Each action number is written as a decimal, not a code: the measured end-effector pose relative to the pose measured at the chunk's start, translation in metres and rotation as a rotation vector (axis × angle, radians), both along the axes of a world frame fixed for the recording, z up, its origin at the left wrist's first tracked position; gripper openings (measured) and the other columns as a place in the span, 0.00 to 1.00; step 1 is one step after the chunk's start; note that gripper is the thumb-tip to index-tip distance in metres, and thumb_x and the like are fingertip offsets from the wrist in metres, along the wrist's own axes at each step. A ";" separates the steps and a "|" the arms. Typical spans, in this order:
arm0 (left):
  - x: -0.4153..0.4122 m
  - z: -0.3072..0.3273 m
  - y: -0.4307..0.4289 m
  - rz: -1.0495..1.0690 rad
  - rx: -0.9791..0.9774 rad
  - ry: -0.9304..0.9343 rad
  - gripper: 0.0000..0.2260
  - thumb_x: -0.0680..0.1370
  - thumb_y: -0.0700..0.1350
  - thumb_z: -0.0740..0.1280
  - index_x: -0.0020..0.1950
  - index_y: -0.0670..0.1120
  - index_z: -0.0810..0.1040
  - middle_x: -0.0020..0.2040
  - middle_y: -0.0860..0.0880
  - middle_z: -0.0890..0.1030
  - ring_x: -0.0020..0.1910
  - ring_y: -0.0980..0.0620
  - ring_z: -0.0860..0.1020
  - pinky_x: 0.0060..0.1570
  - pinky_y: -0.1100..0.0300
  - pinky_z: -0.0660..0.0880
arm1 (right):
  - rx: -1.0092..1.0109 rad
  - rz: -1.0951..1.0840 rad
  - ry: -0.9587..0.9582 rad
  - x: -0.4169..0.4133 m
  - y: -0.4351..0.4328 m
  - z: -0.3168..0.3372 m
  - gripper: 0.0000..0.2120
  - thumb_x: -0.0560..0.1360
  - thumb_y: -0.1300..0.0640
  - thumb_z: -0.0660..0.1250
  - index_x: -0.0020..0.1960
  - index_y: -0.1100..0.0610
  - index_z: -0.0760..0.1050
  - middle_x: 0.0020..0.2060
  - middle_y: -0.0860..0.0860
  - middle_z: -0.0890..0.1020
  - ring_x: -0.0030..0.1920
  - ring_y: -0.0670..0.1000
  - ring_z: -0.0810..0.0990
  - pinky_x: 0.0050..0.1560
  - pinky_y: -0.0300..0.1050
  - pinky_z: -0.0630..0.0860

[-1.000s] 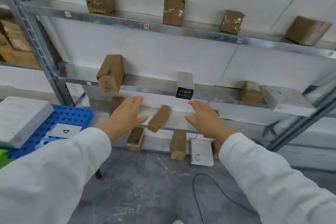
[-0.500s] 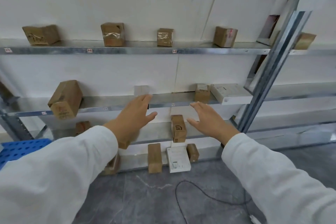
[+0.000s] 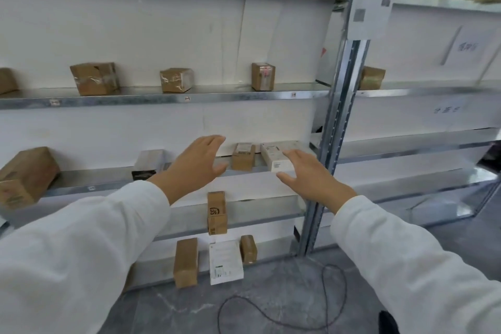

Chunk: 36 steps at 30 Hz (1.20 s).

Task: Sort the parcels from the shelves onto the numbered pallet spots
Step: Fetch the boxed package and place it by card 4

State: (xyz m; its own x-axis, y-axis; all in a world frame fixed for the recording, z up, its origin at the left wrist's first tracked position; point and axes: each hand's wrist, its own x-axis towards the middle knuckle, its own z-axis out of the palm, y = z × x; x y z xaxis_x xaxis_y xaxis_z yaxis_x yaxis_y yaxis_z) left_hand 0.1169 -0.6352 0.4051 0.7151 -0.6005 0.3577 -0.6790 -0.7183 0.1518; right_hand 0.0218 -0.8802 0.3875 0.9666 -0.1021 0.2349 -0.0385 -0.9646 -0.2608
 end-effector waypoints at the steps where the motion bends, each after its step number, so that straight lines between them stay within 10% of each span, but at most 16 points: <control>1: -0.003 -0.002 -0.011 -0.002 -0.003 0.010 0.28 0.80 0.51 0.63 0.77 0.45 0.59 0.76 0.47 0.63 0.74 0.49 0.61 0.73 0.57 0.57 | 0.005 -0.006 0.005 -0.003 -0.011 -0.001 0.30 0.79 0.45 0.62 0.76 0.56 0.59 0.73 0.52 0.66 0.71 0.55 0.65 0.71 0.48 0.62; 36: 0.305 -0.092 -0.314 -0.059 0.057 0.227 0.27 0.79 0.54 0.62 0.75 0.44 0.61 0.73 0.47 0.67 0.71 0.47 0.64 0.69 0.54 0.63 | -0.036 -0.049 0.152 0.303 -0.267 -0.051 0.31 0.78 0.42 0.61 0.75 0.57 0.61 0.71 0.53 0.69 0.70 0.55 0.66 0.71 0.49 0.63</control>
